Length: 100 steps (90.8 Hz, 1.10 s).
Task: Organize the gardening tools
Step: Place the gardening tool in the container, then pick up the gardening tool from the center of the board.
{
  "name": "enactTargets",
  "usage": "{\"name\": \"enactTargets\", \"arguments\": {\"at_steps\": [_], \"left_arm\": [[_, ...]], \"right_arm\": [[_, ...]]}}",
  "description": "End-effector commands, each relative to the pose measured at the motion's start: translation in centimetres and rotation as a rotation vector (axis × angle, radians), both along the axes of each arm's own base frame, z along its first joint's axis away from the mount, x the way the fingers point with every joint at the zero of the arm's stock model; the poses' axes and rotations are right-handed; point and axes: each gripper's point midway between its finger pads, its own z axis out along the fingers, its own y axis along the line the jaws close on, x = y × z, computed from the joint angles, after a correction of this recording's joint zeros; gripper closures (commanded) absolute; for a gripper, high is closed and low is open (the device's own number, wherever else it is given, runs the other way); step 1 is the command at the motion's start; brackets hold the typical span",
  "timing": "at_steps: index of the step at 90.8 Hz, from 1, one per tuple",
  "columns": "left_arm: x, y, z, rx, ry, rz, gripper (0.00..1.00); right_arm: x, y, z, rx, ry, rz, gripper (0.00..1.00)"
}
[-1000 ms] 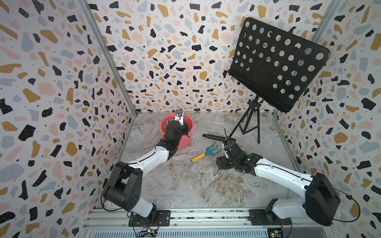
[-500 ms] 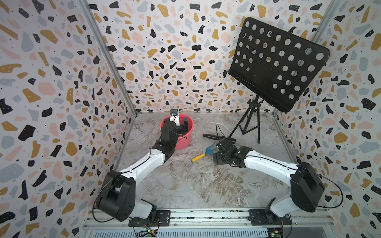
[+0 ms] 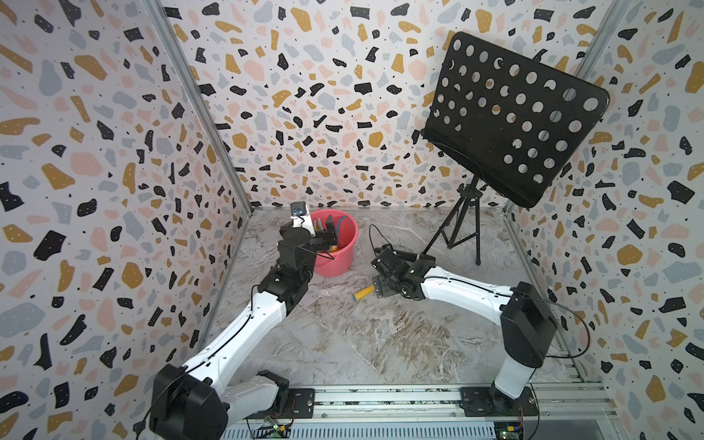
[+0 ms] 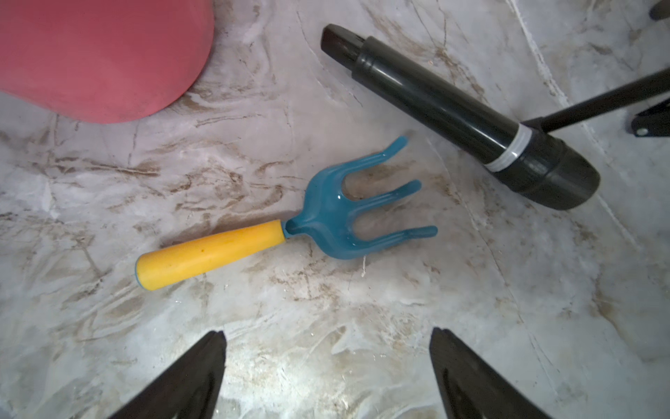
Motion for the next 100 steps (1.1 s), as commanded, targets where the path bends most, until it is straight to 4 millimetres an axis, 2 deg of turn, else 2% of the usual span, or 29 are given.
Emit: {"name": "enactTargets", "arguments": {"at_steps": [1,17,39,90,100], "left_arm": [[-1.6,1.4,1.1,-0.056,-0.013,0.04,0.0],[-2.8,2.2,1.3,-0.074,-0.004,0.056,0.0],[-3.5,3.0,0.9,-0.077,0.036,0.084,0.0],[-3.8,3.1,-0.2,-0.089,0.074,0.081,0.01],[-3.6,3.0,-0.5,-0.096,0.078,0.08,0.01]], "right_arm": [[0.5,0.3,0.0,-0.083,-0.012,0.022,0.06],[1.8,2.0,-1.3,-0.129,-0.003,0.044,0.06],[3.0,3.3,-2.8,-0.205,0.011,0.075,0.06],[3.1,3.3,-5.2,-0.301,0.042,0.103,0.06],[3.4,3.5,-5.1,-0.31,0.034,0.106,0.06]]}}
